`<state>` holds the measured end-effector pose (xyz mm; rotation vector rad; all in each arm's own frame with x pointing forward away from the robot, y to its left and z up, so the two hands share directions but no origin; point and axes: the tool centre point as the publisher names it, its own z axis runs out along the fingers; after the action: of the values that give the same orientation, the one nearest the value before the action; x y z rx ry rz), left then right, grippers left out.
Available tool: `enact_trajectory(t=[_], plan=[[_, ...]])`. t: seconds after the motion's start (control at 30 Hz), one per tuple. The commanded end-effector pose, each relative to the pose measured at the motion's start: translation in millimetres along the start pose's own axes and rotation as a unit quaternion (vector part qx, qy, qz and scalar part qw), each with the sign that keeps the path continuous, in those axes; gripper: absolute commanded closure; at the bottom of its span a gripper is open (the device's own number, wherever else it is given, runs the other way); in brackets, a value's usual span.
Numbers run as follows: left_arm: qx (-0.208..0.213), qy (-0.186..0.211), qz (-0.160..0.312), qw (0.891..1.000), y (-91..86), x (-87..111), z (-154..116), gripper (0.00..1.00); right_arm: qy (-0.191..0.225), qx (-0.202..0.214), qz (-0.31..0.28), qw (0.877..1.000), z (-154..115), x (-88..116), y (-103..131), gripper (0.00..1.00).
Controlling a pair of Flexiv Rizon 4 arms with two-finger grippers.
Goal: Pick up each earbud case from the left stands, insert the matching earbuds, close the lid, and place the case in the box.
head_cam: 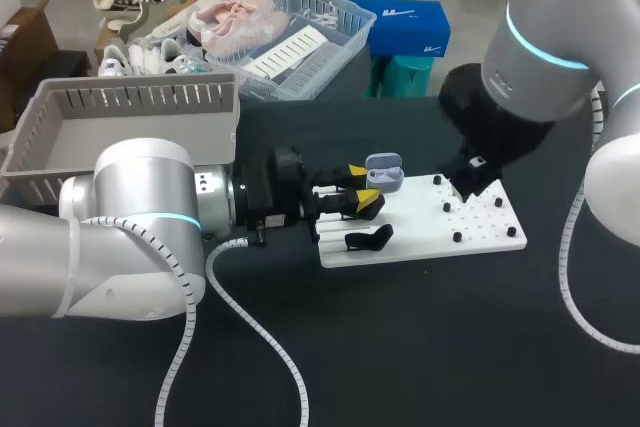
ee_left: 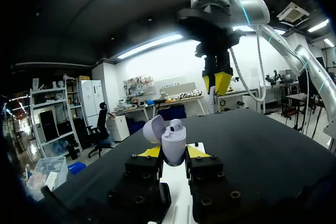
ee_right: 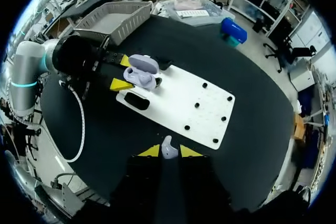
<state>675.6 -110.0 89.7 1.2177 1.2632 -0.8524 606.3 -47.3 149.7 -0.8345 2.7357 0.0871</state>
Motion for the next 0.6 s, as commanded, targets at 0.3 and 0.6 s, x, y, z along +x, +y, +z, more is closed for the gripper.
enact_trajectory(t=[0.3,0.6], plan=[[-0.005,0.0,0.001,1.0,-2.0,0.0,0.5,1.0,-0.031,0.0,-0.108,0.994,-8.5,-39.4,32.5,1.0],[-0.005,0.0,0.001,1.0,-2.0,0.0,0.5,1.0,-0.026,0.016,-0.167,0.985,-4.3,-53.9,49.2,1.0]])
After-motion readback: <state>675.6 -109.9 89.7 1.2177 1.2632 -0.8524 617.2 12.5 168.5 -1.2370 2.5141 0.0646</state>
